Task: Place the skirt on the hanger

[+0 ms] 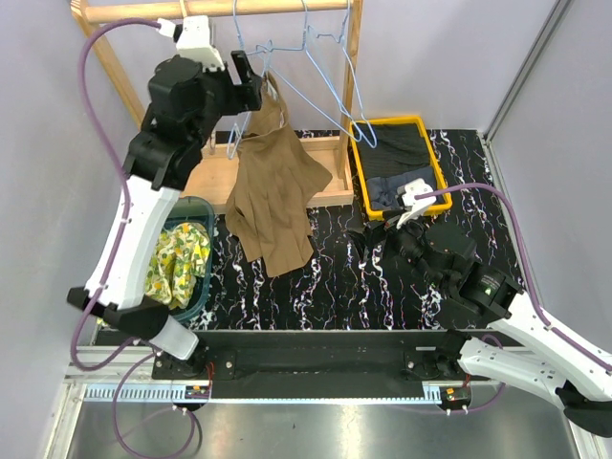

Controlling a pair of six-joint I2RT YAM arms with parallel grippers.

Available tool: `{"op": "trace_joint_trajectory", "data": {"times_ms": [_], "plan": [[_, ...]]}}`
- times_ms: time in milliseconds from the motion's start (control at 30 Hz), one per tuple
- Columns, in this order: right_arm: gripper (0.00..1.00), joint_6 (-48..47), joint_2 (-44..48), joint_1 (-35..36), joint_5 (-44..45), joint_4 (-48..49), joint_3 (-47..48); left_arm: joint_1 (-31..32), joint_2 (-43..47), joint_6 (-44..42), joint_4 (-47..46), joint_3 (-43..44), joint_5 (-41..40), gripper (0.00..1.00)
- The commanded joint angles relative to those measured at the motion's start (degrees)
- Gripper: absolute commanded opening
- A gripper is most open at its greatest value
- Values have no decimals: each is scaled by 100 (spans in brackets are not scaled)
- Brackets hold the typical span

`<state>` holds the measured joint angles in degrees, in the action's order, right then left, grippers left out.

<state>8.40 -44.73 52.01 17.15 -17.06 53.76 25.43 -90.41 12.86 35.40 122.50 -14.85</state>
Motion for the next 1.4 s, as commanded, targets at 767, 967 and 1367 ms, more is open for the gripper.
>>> {"op": "trace_joint_trajectory", "data": {"times_ms": [767, 967, 1367], "plan": [[100, 601, -185, 2, 957, -307, 126, 324, -335, 1667, -1650, -4947, 773, 81], [100, 513, -378, -6, 1010, -315, 196, -318, -1372, 1430, -1457, -3761, 282, 81], [100, 293, -651, 2, 1142, -333, 460, -829, -2734, 762, -1360, -1326, -985, 83]]}}
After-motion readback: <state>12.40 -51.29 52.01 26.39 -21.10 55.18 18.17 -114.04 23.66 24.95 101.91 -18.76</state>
